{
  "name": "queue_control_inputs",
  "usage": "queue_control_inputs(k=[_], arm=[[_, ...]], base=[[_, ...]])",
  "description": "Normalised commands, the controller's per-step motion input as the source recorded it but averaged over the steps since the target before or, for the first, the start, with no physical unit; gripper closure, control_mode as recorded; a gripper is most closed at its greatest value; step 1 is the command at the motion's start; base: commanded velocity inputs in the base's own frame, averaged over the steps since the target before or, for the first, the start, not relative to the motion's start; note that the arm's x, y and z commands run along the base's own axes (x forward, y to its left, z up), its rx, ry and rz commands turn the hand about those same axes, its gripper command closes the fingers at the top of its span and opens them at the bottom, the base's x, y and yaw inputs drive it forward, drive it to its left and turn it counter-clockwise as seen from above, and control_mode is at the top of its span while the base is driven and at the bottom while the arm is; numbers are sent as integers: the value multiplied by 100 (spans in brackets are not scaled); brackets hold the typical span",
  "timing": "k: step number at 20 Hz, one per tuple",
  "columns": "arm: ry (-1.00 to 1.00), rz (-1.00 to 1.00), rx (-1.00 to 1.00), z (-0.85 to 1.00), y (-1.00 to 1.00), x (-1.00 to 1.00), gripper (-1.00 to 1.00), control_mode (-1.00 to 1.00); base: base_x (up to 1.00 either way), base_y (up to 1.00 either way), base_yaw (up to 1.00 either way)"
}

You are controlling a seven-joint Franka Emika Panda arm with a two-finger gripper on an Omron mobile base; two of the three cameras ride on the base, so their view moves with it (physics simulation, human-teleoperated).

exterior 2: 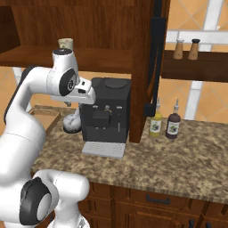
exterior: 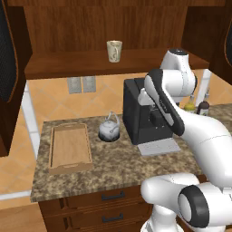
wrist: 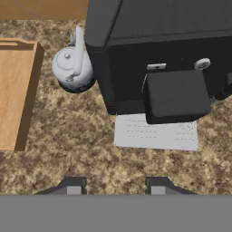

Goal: Pick the kettle from the counter and place it on the tray. Then pick the mug from the cabinet and place it on the tray. Then close the cabinet doors.

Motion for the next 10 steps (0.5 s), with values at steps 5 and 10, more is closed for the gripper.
queue_control_inputs(k=[5, 10], arm=[[-11, 0, -6, -44, 65, -5, -100, -100], [-12, 0, -2, -68, 52, -1, -100, -100]], base=[[0, 0, 0], [0, 0, 0]])
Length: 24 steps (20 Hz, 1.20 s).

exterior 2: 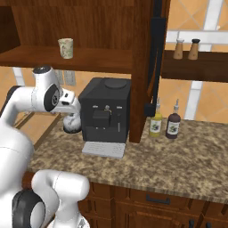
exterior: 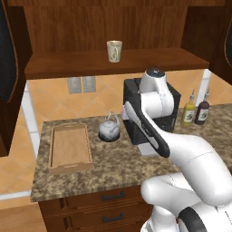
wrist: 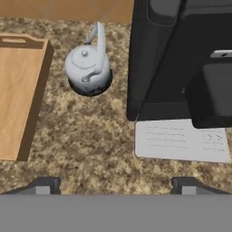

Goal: Pick the kettle from the counter and place it on the tray. Then pick the mug from the cabinet and place it on the tray. Then close the cabinet doors.

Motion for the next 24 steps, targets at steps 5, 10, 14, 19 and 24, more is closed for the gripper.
queue_control_inputs(k=[5, 10, 14, 19, 24], arm=[[3, 0, 0, -27, 11, 5, -100, -100], [-1, -1, 1, -43, 29, 26, -100, -100], [1, -6, 5, -6, 27, 43, -100, -100], [1, -13, 4, -5, 24, 55, -100, -100], [1, -20, 1, -18, 23, 52, -100, -100]], base=[[0, 0, 0], [0, 0, 0], [0, 0, 0], [0, 0, 0], [0, 0, 0]])
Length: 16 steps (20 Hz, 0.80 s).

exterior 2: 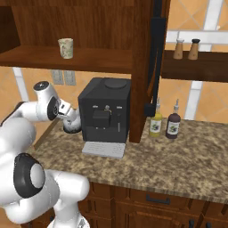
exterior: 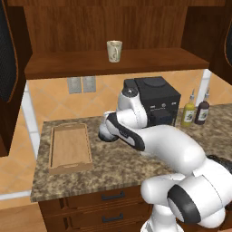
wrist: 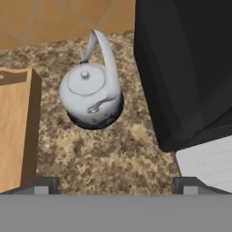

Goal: Pick the kettle from the counter and place it on the tray. Then pick the mug from the cabinet and place it on the tray. Then close the cabinet doors.

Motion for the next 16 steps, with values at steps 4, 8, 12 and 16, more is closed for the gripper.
queue_control_inputs(k=[4, 8, 12, 16], arm=[[12, -18, 0, -16, 3, 42, -100, -100], [10, -12, 1, -18, 0, 41, -100, -100], [2, -8, 2, -29, 0, 37, -100, -100], [0, -6, 3, -38, 0, 28, -100, -100]], base=[[0, 0, 0], [0, 0, 0], [0, 0, 0], [0, 0, 0]])
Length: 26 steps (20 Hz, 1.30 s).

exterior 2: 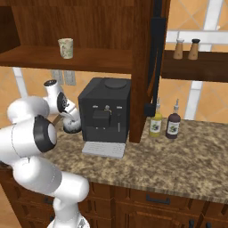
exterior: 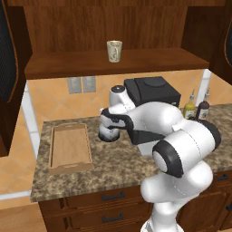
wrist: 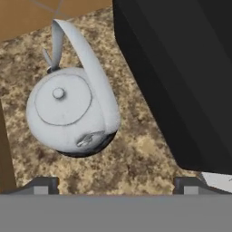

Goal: Pick the kettle from the counter and place it on the tray. Then pick the mug from the cabinet and place it on the tray. Then close the cabinet doors.

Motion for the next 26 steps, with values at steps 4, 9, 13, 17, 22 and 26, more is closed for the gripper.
queue_control_inputs(k=[4, 9, 13, 17, 22, 26], arm=[[0, -6, 4, -32, 0, 23, -100, -100], [0, -8, 6, -21, 0, 29, -100, -100], [0, -10, 4, -17, 0, 20, -100, -100], [-5, -10, 3, -17, 0, 18, -100, -100], [-17, -3, 8, -6, 0, 12, -100, -100], [-9, 0, 8, -9, 0, 16, -100, -100]], base=[[0, 0, 0], [0, 0, 0], [0, 0, 0], [0, 0, 0], [0, 0, 0], [0, 0, 0]])
